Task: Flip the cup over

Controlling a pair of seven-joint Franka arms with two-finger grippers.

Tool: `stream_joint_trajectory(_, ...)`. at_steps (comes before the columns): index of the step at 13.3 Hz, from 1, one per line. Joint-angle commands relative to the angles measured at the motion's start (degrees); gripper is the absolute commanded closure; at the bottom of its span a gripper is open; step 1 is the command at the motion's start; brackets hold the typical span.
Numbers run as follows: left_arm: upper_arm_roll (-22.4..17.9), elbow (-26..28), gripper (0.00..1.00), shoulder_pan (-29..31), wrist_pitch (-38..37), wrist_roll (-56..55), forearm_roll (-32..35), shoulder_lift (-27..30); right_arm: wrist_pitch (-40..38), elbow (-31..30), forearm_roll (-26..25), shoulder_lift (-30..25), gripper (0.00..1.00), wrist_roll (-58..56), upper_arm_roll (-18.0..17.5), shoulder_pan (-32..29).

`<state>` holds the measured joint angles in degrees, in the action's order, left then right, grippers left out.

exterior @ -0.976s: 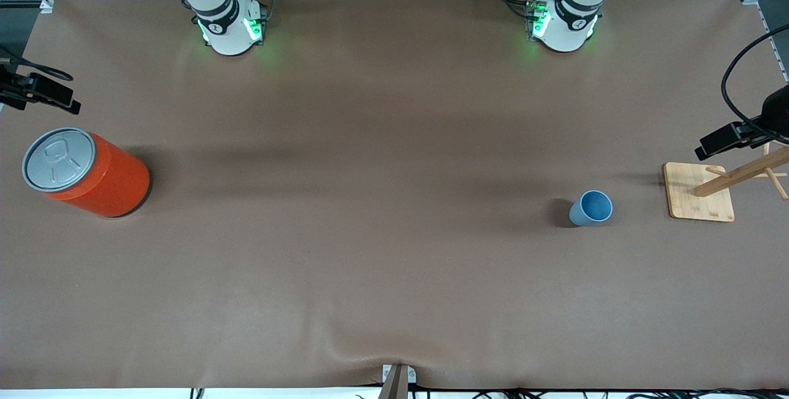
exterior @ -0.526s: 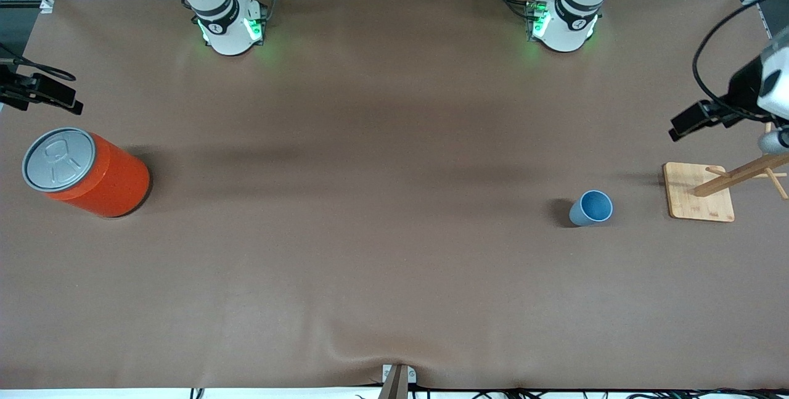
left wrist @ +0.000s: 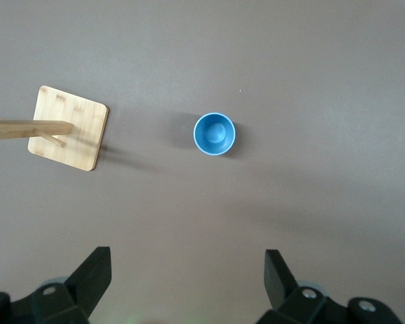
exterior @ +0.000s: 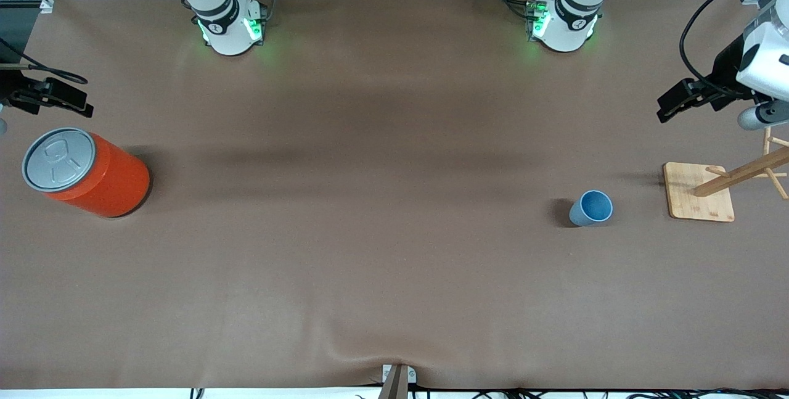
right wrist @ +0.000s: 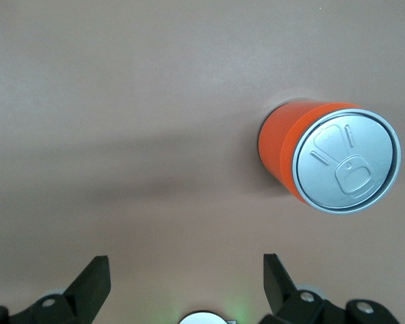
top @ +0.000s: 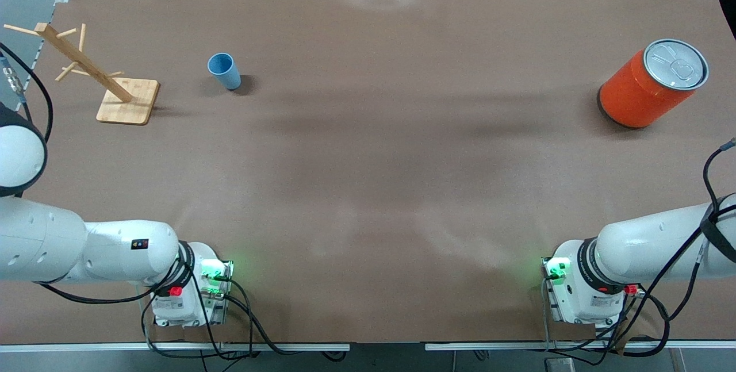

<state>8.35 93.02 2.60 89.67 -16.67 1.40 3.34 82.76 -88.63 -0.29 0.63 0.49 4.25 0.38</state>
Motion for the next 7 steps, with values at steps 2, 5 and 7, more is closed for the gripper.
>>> stream_joint_trajectory(2,-2.11,1.55,0.0,-0.76,-1.6,8.74,0.44,2.98,1.78,-3.29,0.46,-1.94,0.0,-0.06,0.14,-0.55)
stream_joint_trajectory(5,-2.46,0.85,0.0,-0.76,-2.57,9.11,-0.08,2.72,3.63,-5.77,1.43,-3.88,0.0,-0.14,0.14,-1.96)
stream_joint_trajectory(7,-2.99,-0.12,0.0,-0.84,-2.57,9.02,-0.96,2.55,3.55,-5.33,1.34,-3.89,0.0,-0.06,-0.03,-1.79)
